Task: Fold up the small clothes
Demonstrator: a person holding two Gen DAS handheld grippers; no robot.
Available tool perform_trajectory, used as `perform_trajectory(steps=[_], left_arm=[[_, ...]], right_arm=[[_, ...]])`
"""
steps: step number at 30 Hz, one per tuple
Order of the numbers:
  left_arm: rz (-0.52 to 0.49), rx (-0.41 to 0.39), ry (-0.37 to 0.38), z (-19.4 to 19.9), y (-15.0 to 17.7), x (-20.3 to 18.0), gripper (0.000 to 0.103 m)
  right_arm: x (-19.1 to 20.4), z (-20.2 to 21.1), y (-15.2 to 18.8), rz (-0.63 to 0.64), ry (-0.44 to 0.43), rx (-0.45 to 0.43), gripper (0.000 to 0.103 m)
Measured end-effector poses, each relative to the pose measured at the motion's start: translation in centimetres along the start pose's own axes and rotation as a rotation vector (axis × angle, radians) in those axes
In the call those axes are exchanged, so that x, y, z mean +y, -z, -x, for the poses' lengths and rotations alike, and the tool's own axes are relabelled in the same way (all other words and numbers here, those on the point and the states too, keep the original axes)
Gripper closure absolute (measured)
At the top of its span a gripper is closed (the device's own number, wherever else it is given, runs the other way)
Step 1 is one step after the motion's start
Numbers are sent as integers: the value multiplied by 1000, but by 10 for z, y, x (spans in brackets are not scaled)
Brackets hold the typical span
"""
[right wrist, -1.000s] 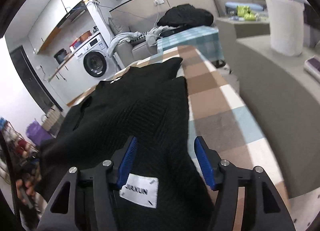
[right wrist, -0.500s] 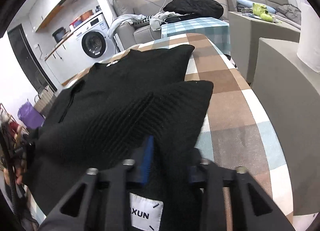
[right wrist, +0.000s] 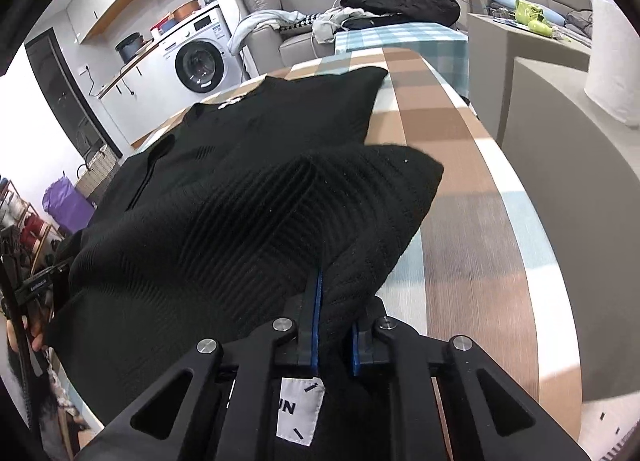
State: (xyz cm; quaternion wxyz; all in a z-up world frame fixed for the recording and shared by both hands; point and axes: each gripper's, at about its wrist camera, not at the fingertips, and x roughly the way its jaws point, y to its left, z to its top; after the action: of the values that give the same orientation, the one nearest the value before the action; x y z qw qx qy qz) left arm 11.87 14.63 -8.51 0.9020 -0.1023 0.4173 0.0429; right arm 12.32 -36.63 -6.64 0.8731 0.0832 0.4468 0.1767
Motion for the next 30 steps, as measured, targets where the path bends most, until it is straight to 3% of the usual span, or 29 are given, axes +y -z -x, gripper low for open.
perform_trajectory(steps=[4, 6, 8, 10, 11, 17, 18, 20, 22, 30], left_arm=[[32, -8, 20, 10, 4, 5, 94], [61, 0, 21, 9, 2, 8, 93], [80, 11, 18, 7, 0, 11, 87], [85, 18, -1, 4, -2, 12, 77], [89, 20, 0, 2, -4, 12, 76], [97, 27, 1, -8, -12, 14, 76], [100, 23, 5, -9, -13, 15, 76], [97, 12, 15, -11, -15, 14, 80], [82, 16, 32, -13, -15, 11, 91], [13, 6, 6, -6, -9, 1, 92]], right_arm=[[-4, 5, 4, 2, -18, -7, 89], [-10, 4, -3, -36, -29, -2, 76], [-15, 5, -11, -66, -57, -28, 47], [-15, 4, -20, -72, -65, -48, 40], [-14, 1, -26, -74, -70, -43, 40], [-6, -26, -44, -87, -48, -3, 41], [-4, -28, -45, -82, -46, -4, 46], [0, -31, -45, -56, -33, 1, 78], [4, -32, -42, -25, -33, 5, 88], [15, -20, -27, 49, -56, 36, 91]])
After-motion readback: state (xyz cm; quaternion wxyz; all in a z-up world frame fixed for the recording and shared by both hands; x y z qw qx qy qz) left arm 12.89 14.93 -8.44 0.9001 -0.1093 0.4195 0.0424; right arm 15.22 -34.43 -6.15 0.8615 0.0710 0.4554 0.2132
